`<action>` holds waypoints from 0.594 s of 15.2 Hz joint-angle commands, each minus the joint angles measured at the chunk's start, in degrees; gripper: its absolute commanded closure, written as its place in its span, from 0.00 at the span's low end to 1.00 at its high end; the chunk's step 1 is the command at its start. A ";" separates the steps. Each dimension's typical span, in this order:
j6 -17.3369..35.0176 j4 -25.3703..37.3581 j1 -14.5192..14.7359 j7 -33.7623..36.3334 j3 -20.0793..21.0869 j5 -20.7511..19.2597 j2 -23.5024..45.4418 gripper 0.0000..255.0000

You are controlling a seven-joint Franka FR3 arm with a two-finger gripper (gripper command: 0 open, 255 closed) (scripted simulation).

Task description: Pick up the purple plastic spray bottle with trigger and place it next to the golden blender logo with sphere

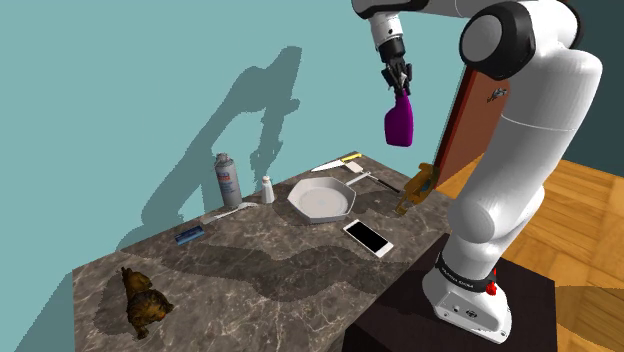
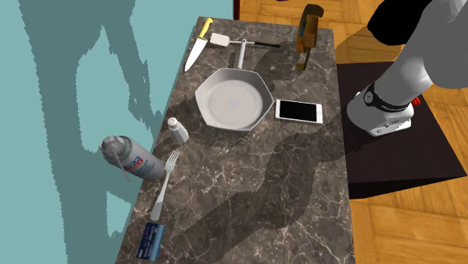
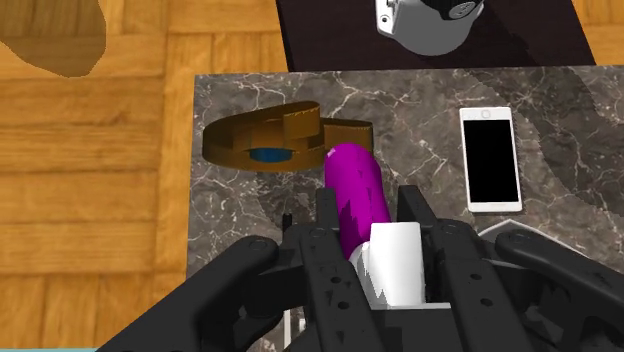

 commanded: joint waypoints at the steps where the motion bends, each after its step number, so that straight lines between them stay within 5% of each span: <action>1: 1.69 -2.22 -0.08 0.14 -0.07 -0.02 -0.56 1.00; 9: 8.03 -9.85 -0.11 1.42 -0.09 0.33 -1.75 1.00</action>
